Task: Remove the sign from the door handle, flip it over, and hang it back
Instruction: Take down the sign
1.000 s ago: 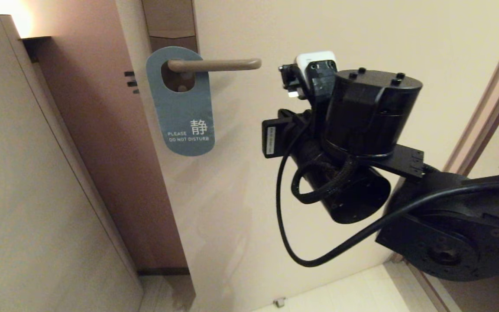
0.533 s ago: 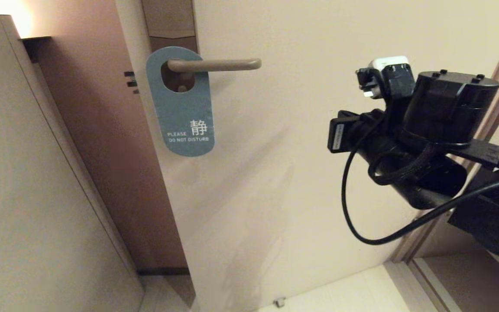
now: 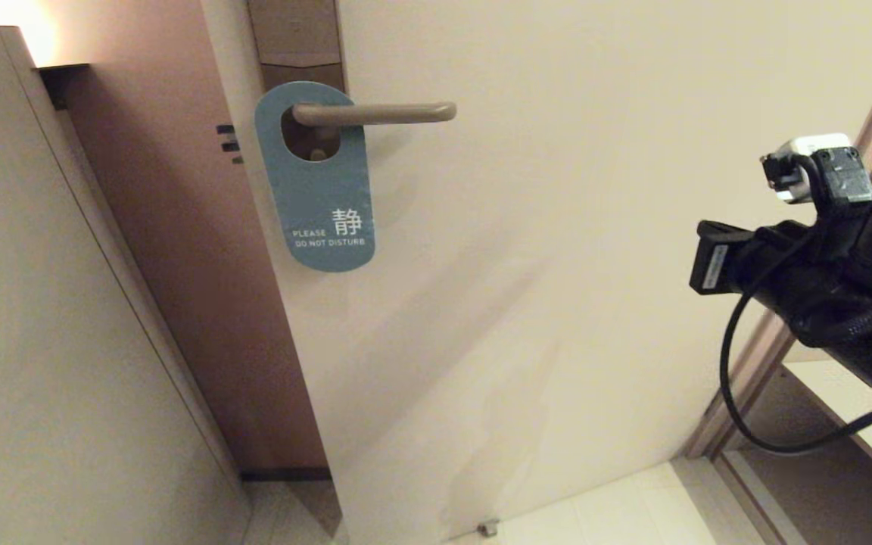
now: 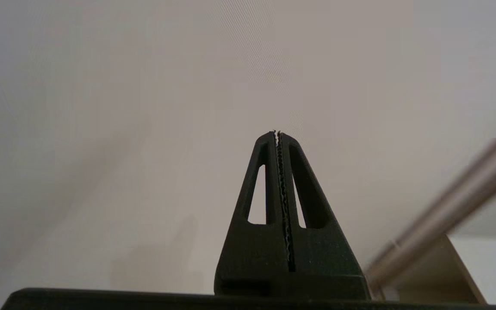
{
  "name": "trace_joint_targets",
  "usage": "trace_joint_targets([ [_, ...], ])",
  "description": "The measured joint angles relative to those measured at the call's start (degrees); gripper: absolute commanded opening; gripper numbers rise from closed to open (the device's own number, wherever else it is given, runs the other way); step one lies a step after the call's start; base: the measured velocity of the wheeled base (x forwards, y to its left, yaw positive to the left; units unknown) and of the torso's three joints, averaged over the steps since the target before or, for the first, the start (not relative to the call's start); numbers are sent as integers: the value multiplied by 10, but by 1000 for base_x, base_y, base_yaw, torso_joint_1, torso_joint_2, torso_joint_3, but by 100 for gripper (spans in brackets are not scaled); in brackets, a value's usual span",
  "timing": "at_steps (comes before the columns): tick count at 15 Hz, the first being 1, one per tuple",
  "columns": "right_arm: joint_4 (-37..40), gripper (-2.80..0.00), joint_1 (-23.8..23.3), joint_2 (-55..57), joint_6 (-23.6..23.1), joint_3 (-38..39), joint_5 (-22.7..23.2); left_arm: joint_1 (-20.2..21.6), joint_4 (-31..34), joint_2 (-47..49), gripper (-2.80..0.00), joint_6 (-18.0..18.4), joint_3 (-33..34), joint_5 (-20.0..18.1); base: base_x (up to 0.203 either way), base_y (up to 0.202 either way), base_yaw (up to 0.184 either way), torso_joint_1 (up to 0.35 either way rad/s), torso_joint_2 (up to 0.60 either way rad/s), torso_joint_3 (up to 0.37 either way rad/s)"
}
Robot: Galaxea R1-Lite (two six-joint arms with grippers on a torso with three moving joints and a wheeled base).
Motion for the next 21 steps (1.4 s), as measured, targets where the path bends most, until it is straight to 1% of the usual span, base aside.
trace_joint_targets([
  [5,2,-280,-71,-110,-1,177,74,0,0,0,-280,0,0,0,0,0,0,0,0,0],
  [8,2,-280,-84,-180,-1,297,92,0,0,0,-280,0,0,0,0,0,0,0,0,0],
  [11,4,-280,-107,-248,-2,385,108,0,0,0,-280,0,0,0,0,0,0,0,0,0],
  [12,13,-280,-116,-271,-2,400,118,0,0,0,-280,0,0,0,0,0,0,0,0,0],
  [14,60,-280,-129,-318,0,415,133,0,0,0,-280,0,0,0,0,0,0,0,0,0],
  [18,156,-280,-136,-410,9,421,135,0,0,0,-280,0,0,0,0,0,0,0,0,0],
  [21,245,-280,-138,-497,8,421,135,0,0,0,-280,0,0,0,0,0,0,0,0,0],
])
